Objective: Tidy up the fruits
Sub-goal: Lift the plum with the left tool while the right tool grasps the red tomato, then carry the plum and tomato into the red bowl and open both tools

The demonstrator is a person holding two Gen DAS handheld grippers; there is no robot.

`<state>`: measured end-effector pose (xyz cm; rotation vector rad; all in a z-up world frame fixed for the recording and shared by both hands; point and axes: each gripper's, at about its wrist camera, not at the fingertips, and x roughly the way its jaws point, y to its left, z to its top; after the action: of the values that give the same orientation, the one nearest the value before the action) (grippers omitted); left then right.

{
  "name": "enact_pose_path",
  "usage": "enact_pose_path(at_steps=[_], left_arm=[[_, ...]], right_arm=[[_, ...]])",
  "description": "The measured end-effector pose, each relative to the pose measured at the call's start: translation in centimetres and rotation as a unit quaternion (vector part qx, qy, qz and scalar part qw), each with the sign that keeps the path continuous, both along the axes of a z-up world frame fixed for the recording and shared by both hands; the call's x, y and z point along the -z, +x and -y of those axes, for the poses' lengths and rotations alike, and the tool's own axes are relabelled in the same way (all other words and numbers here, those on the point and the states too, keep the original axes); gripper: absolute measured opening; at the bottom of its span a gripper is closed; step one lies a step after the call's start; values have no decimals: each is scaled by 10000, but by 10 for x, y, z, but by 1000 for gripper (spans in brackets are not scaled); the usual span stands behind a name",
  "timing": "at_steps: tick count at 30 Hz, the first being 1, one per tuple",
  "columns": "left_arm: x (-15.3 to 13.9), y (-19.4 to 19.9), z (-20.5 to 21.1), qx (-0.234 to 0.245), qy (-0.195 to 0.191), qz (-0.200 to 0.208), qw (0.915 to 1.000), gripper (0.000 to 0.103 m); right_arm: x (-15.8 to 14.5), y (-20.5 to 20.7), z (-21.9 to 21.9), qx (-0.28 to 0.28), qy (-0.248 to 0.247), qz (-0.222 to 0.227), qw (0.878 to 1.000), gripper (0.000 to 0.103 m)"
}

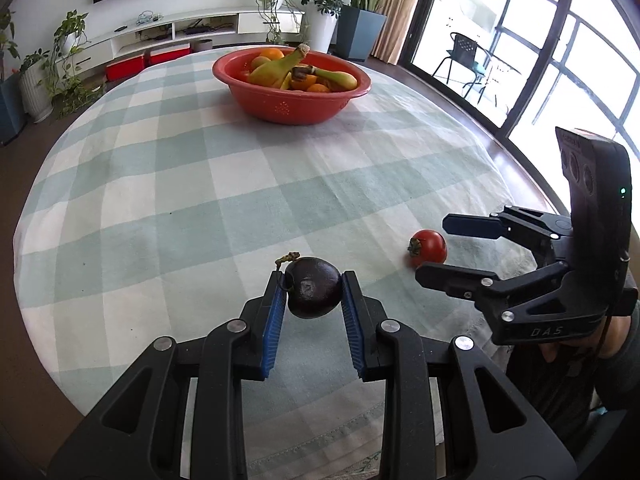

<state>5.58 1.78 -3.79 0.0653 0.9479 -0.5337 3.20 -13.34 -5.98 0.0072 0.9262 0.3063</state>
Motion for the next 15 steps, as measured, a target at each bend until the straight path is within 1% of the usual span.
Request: enact_pose_path(at_steps=[1, 6, 9, 11, 15], left_arm=[[0, -1, -2, -8, -25, 1, 10000, 26], [5, -2, -6, -27, -130, -15, 9999, 26], [6, -2, -5, -2, -168, 4, 9999, 26], [6, -2, -4, -1, -172, 2, 9999, 26], [6, -2, -3, -27, -196, 12, 9998, 26]], right_arm=[[3, 1, -1, 4, -31, -40, 10000, 68], [6, 2, -4, 8, -267, 15, 9996, 64], [7, 2, -9, -25, -436, 67, 9990, 59], [7, 1, -14, -93, -600, 109, 9981, 48], [7, -1, -17, -150, -669, 141, 9976, 39]])
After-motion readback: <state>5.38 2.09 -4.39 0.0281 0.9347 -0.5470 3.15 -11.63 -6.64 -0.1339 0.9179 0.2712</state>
